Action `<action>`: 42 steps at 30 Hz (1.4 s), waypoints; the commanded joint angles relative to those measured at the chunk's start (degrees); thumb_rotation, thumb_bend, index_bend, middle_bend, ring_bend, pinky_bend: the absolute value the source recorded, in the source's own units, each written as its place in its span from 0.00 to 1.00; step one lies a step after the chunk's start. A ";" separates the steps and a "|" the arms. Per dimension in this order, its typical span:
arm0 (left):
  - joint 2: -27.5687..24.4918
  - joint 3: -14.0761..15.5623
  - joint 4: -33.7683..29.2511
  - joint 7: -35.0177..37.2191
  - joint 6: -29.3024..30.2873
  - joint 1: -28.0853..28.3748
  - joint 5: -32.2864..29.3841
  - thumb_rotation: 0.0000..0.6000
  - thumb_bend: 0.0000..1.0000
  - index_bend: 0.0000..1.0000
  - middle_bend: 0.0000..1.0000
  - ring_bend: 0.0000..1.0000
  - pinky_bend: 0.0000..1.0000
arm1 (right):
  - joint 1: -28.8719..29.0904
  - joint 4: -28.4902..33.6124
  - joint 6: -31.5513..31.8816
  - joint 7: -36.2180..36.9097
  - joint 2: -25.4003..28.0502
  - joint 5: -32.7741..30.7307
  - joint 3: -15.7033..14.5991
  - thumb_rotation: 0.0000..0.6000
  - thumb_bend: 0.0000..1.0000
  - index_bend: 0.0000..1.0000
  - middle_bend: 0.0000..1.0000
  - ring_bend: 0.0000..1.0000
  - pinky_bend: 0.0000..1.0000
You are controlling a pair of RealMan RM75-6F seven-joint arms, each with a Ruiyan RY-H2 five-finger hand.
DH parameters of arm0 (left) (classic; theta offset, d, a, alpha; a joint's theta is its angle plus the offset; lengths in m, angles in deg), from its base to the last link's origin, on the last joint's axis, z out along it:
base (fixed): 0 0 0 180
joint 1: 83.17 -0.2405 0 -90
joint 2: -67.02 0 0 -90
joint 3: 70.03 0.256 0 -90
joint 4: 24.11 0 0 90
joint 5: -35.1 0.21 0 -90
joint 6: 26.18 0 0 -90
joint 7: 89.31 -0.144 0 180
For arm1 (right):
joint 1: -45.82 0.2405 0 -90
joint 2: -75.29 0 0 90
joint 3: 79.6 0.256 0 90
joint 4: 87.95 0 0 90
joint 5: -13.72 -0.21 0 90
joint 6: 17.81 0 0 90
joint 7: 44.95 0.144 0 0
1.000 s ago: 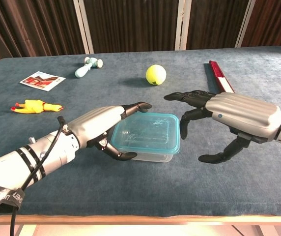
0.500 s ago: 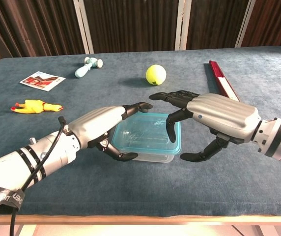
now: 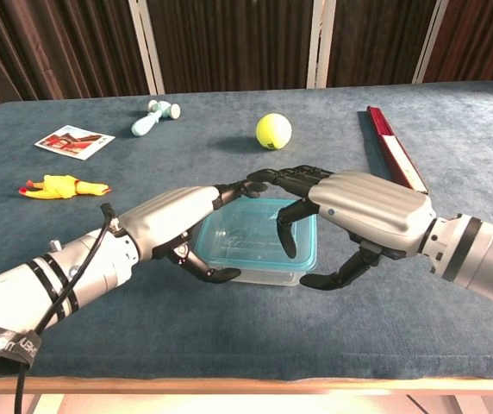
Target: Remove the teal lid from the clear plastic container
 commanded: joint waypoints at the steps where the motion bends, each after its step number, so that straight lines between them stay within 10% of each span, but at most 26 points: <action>1: 0.00 0.04 -0.17 0.10 -0.06 -0.09 -0.09 1.00 0.29 0.00 0.54 0.37 0.55 | 0.23 0.11 -0.27 0.20 -0.07 -0.36 -0.08 1.00 0.37 0.67 0.09 0.00 0.00; 42: -0.01 1.17 0.55 -0.20 -0.37 -0.06 1.17 1.00 0.29 0.00 0.55 0.38 0.55 | 1.19 3.89 0.77 -3.27 2.88 -3.34 0.69 1.00 0.37 0.67 0.10 0.00 0.00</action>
